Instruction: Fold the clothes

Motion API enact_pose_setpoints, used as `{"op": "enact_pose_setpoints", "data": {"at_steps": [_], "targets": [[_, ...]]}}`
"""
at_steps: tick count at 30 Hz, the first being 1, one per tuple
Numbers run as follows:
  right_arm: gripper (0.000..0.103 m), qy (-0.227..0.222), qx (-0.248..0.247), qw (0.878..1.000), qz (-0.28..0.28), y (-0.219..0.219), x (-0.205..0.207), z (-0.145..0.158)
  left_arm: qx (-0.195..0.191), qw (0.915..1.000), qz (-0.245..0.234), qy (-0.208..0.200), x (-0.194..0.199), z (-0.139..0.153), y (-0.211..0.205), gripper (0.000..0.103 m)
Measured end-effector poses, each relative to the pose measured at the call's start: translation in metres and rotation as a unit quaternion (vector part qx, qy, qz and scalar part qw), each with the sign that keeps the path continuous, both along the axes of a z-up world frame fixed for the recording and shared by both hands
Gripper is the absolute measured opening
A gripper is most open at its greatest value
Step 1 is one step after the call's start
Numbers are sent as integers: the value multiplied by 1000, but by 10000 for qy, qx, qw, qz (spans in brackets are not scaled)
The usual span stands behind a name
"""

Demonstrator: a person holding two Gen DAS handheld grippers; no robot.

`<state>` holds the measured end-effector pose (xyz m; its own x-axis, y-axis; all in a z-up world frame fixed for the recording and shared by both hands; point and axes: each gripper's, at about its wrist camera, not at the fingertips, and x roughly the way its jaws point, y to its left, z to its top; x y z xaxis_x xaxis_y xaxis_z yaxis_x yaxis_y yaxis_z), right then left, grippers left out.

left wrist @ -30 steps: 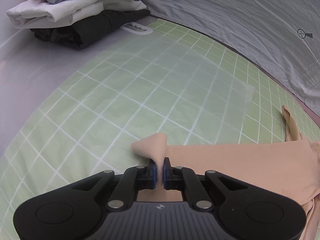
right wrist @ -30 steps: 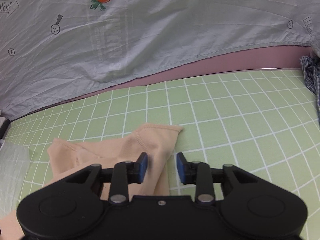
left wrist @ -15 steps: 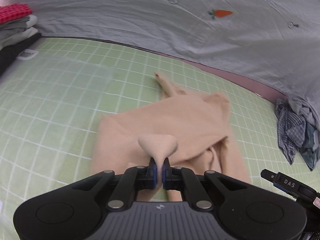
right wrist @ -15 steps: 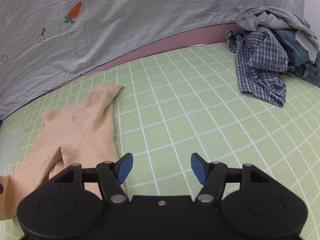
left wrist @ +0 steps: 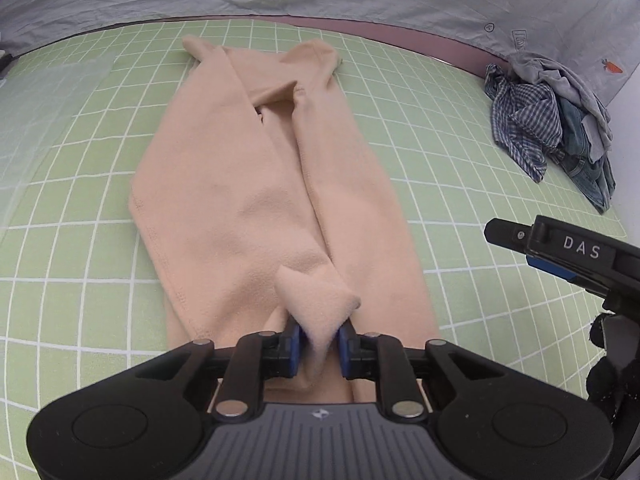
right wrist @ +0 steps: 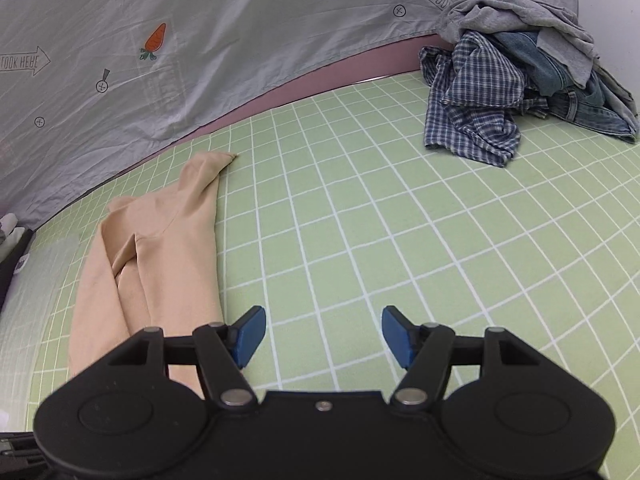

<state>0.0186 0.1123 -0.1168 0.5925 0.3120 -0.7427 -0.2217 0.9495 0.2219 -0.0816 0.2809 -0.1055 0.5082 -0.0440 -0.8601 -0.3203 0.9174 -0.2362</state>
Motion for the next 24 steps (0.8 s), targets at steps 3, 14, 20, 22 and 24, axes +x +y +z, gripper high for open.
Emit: {"op": "enact_pose_setpoints", "data": {"at_steps": [3,14,20,22,24], "targets": [[65,42,-10,9998,189,-8,-7,0,-105,9995,266,-161,-13,12,0,63],[54,253,503,9933,1005,10,-22,4,424,9891,1404,-158,-61,32,21,69],[47,401,587,9883,1351,43,-24,-7,526,9819,1812,174,-76,14,44,69],[40,525,615,9862,1443,50,-29,-13,511,9818,1817,225,-77,10,47,69],[40,650,642,9839,1534,57,-33,-18,520,9820,1793,277,-76,5,48,69]]}}
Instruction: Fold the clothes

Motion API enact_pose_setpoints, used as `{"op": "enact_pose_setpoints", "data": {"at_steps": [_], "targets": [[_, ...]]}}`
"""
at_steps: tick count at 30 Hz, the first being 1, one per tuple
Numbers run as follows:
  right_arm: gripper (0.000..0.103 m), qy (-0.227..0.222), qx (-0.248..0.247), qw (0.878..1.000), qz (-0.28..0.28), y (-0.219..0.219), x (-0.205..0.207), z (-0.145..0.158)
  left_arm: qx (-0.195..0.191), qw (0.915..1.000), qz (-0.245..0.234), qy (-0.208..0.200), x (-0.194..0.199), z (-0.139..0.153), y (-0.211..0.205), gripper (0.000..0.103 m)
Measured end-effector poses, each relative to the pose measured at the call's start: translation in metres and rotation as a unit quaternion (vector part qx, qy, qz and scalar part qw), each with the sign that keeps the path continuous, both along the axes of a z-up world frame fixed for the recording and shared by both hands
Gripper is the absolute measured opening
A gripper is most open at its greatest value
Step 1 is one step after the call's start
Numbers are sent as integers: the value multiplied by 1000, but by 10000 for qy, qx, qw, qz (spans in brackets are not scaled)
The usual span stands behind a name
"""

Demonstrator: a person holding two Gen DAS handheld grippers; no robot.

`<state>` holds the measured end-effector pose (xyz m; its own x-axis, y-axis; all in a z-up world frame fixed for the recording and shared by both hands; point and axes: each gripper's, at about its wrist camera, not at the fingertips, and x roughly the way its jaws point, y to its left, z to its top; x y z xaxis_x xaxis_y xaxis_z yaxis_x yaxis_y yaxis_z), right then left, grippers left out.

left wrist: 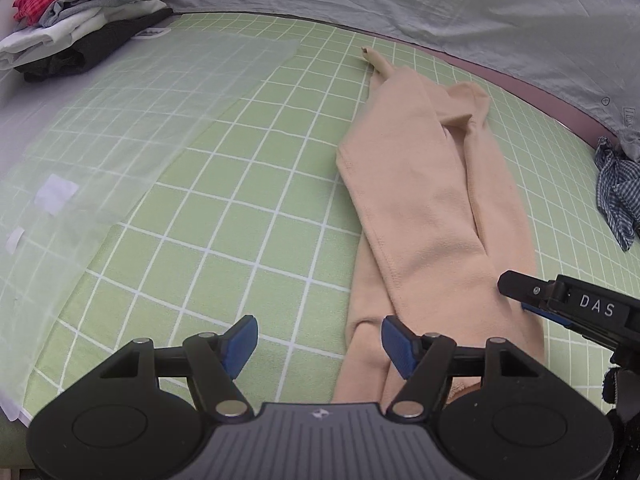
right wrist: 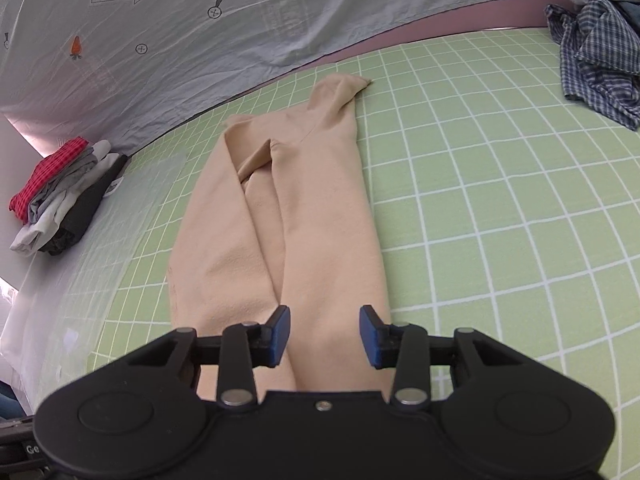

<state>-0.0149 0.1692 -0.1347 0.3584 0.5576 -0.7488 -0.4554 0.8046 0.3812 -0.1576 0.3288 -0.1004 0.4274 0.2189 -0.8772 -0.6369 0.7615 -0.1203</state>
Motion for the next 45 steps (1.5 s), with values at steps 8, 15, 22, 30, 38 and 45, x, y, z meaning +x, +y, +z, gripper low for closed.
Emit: {"op": "enact_pose_setpoints", "data": {"at_steps": [8,15,22,30,38,45], "targets": [[10,40,44,9990,447,9,-39,-9,-78,9998,-129,111,-1,-12,-5,69],[3,-419,254,9974,525,-12,-57,23,20,9996,-269,127,-1,-8,-13,69],[3,-219,156,9994,230,-49,-65,21,-15,9989,-431,203,-8,-10,-24,69],[3,1073,1189,9851,-630,-86,-55,5,-74,9979,-593,259,-18,-14,-32,69],[11,550,47,9978,-368,-68,-67,-16,-166,9975,-662,195,-23,-18,-39,68],[44,86,-399,9990,-200,-61,-80,-12,-244,9970,-737,-63,-24,-20,-43,41]]}}
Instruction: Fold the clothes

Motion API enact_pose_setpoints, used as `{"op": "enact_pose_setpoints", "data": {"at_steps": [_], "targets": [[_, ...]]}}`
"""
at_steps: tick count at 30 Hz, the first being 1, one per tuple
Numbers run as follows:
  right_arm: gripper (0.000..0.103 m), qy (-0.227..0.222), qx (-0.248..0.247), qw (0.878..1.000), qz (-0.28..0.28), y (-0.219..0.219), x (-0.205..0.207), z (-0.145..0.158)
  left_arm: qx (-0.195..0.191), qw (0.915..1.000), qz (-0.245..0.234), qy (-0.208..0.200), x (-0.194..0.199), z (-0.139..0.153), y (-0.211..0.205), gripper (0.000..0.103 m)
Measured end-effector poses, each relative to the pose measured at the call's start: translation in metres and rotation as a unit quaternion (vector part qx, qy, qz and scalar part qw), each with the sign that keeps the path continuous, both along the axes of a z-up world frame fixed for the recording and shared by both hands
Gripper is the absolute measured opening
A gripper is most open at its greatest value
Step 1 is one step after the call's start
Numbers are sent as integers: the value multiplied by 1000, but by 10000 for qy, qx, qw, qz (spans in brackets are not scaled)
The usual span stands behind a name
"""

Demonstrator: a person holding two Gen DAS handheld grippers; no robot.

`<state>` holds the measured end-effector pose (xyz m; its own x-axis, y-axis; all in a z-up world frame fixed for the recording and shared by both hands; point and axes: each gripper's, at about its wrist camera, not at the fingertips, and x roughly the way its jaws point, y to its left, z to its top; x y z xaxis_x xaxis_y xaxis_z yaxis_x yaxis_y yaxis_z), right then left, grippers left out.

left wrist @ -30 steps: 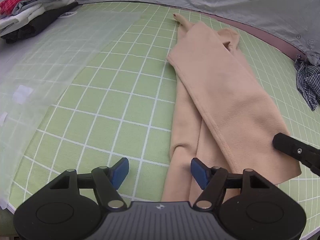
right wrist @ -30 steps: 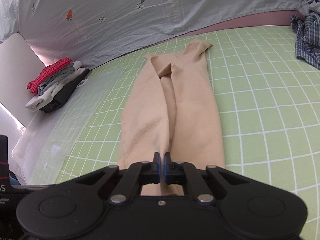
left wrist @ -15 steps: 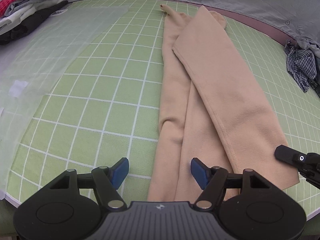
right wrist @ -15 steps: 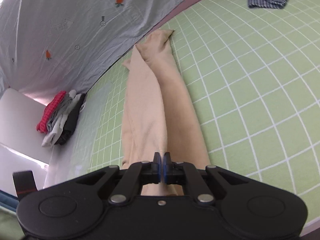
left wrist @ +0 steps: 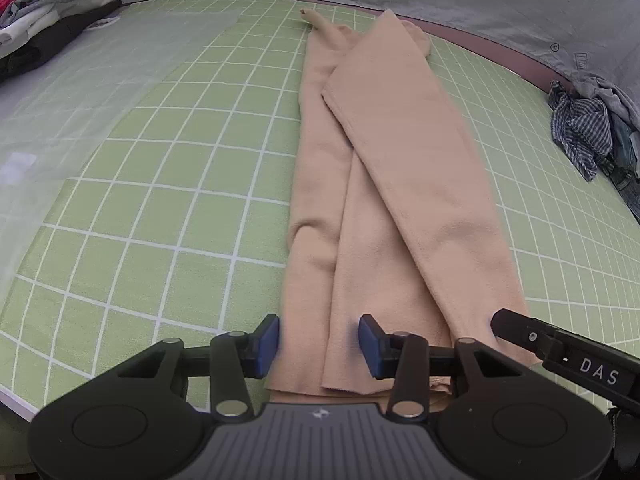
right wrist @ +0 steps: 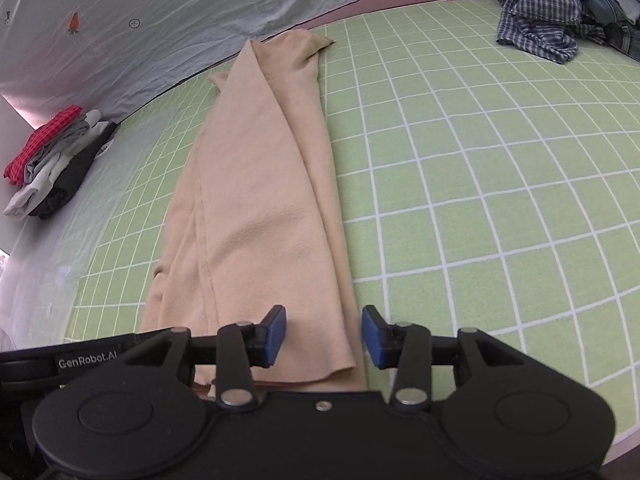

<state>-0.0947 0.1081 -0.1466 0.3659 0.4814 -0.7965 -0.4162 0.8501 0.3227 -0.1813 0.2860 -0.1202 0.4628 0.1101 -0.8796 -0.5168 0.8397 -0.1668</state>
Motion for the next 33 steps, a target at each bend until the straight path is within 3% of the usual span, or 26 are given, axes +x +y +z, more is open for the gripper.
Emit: {"op": "enact_pose_setpoints", "data": {"at_steps": [2,4,6,8,11,14,18,22,25,26,27,30,33], "targets": [[47,-37,-34,10000,5,1,-1,-2,-77,9999,37,-139,-2,0,0,20],[41,-52,3,10000,46,2,-2,-3,-211,9992,119,-320,-8,2,0,12],[31,-148,-123,9998,112,5,-4,-3,-400,9975,247,-534,-15,6,2,11],[26,-228,-258,9993,124,5,-7,-3,-773,9936,559,-609,-22,7,12,12],[26,-236,-273,9993,91,4,-8,-2,-591,9969,454,-257,-20,1,14,12],[26,-211,-297,9993,111,4,-10,-1,-620,9970,436,-157,-20,1,14,18],[40,-87,-311,9995,12,4,-12,2,-767,9960,460,-62,-21,-2,14,30],[45,-65,-311,9995,21,5,-14,2,-794,9959,413,-111,-20,-3,10,39],[50,-72,-338,9993,130,8,-16,3,-877,9950,435,-188,-18,-4,8,35],[50,-61,-296,9994,166,9,-16,3,-954,9943,427,-193,-17,-5,8,27],[48,-65,-284,9993,243,10,-17,3,-1083,9930,426,-187,-17,-6,8,15],[13,-2,-235,9986,481,9,-15,12,-1358,9894,333,-385,-17,13,7,14],[12,-22,-121,9974,714,4,-14,32,-1591,9843,144,-745,-22,63,4,13]]}}
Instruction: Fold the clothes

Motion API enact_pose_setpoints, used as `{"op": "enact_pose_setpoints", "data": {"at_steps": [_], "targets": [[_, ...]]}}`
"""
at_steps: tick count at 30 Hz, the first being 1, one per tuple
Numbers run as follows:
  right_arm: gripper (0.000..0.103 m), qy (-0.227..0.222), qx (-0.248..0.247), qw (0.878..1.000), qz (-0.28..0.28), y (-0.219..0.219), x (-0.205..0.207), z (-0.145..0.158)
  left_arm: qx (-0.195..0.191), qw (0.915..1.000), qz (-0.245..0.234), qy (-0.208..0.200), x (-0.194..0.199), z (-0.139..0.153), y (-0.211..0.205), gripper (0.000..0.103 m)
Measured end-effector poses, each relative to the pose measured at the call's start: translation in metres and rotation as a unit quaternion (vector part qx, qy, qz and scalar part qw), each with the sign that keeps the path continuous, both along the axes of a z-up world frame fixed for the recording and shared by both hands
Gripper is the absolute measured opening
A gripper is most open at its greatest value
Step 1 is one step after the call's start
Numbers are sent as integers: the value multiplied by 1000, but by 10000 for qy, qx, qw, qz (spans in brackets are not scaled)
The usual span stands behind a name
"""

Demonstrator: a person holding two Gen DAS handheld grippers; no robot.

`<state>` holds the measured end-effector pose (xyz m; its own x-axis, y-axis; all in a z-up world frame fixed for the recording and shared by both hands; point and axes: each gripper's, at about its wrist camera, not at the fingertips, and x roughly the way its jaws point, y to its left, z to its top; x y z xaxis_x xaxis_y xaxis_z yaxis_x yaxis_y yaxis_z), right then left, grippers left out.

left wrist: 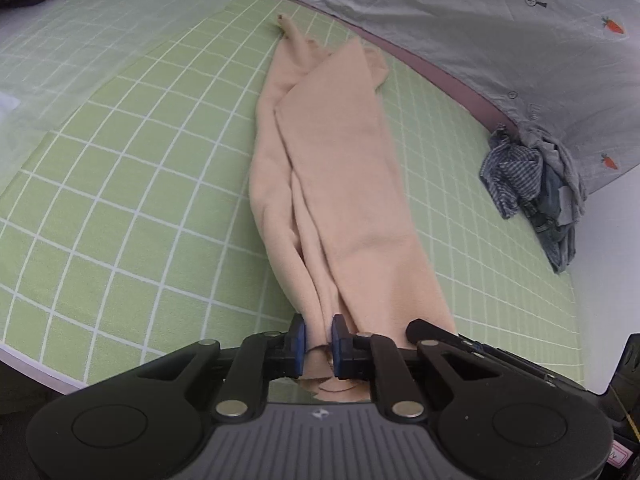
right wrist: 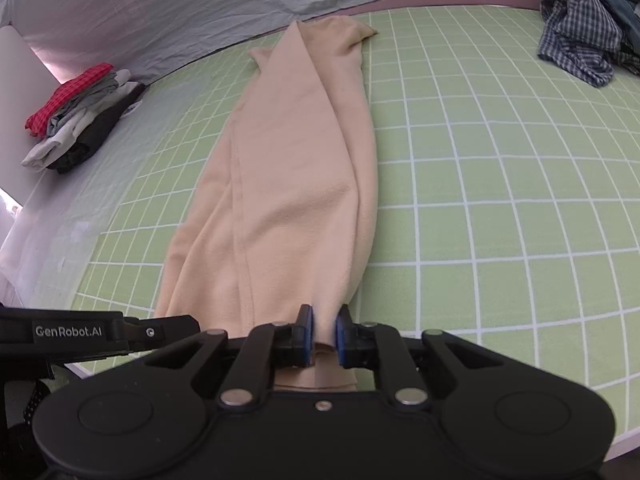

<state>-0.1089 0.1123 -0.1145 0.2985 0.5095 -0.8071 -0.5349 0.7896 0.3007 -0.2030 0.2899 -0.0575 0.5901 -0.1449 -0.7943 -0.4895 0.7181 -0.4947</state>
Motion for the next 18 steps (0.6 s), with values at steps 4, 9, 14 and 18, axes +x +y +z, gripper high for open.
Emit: {"op": "enact_pose_setpoints", "data": {"at_steps": [4,9,14,18], "targets": [[11,-192,469,9986,155,-24,-2,72,-86,9975,-116,-694,-4,68,2,14],[11,-555,1055,9926,250,-41,4,128,-14,9949,64,-1004,13,82,13,14],[11,-515,1411,9886,-117,-33,49,126,19,9892,347,-1421,43,99,35,14],[10,-735,1694,9826,-186,-13,88,139,237,9860,423,-1596,86,108,54,14]]}}
